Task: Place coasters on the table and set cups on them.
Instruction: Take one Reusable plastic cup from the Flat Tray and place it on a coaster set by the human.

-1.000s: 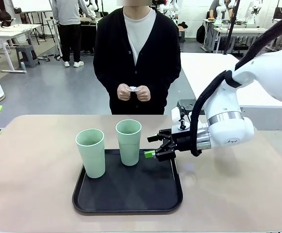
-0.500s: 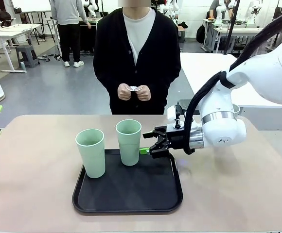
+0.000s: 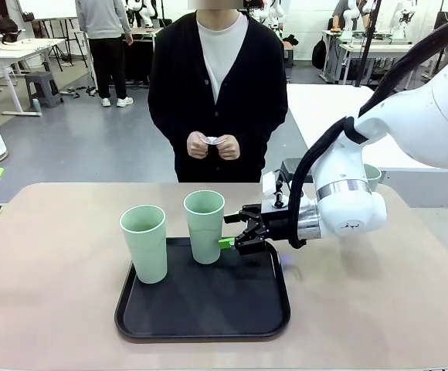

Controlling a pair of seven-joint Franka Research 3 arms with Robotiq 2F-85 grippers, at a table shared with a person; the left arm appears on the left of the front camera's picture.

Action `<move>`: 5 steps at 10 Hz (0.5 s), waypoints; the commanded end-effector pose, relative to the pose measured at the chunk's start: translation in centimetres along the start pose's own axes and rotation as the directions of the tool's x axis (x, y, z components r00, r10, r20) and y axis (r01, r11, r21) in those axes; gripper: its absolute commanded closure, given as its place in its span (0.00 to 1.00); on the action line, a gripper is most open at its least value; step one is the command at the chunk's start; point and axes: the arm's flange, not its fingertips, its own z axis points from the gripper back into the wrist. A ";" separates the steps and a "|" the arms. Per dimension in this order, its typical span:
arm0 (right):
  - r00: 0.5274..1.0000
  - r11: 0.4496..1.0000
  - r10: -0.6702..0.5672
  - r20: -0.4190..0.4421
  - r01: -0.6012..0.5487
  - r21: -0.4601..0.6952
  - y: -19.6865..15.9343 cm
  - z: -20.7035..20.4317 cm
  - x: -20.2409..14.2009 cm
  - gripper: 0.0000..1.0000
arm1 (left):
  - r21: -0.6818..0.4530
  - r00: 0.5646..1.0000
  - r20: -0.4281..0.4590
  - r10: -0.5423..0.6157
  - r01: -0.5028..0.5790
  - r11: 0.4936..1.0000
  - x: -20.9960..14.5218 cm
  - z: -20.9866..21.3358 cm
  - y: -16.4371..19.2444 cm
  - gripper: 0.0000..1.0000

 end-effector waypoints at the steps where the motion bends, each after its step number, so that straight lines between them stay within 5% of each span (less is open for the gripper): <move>1: 1.000 1.000 0.005 0.020 -0.005 -0.009 0.0 -0.8 -0.3 0.00 | -0.011 1.000 0.004 -0.005 0.005 1.000 0.0 0.1 0.0 0.00; 5: 1.000 1.000 -0.014 0.017 0.014 0.009 0.4 -1.4 -0.4 0.00 | -0.011 1.000 0.004 -0.005 0.005 1.000 0.0 0.1 0.0 0.00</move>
